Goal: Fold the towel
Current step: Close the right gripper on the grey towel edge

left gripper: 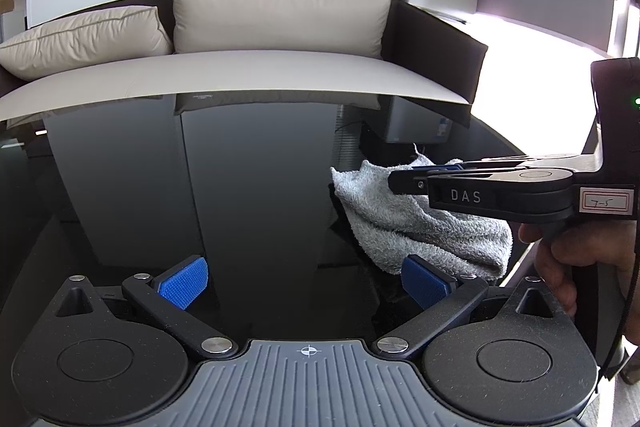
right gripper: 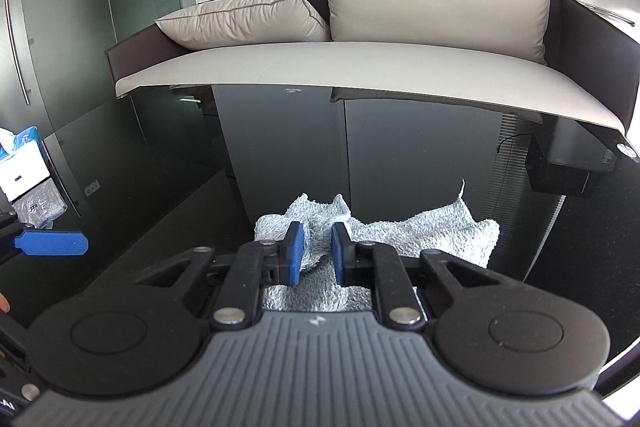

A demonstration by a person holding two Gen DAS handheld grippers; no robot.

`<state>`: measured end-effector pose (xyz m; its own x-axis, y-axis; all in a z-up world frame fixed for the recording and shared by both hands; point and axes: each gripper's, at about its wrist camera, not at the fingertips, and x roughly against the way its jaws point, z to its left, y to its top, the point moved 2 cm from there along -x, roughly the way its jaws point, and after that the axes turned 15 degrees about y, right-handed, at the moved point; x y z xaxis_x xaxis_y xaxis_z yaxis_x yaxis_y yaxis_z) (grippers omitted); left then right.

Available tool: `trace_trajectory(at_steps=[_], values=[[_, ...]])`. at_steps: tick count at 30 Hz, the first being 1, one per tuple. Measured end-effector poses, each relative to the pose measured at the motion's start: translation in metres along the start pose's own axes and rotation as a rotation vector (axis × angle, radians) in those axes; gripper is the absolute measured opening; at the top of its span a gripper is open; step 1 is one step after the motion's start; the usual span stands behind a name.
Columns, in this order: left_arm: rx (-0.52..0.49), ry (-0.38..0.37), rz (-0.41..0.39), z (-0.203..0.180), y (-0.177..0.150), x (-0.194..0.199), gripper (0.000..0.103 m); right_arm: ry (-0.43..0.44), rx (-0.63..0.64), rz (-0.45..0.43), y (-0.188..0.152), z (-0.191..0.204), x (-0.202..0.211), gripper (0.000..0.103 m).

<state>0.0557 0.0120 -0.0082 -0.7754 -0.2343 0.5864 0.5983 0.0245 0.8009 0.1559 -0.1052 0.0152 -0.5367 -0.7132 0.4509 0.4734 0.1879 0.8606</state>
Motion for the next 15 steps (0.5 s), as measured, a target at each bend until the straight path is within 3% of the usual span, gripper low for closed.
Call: trace_trajectory(at_steps=[15], values=[[0.01, 0.021, 0.012, 0.001, 0.0, -0.008, 0.102, -0.043, -0.043, -0.024, -0.003, -0.009, 0.06, 0.006]])
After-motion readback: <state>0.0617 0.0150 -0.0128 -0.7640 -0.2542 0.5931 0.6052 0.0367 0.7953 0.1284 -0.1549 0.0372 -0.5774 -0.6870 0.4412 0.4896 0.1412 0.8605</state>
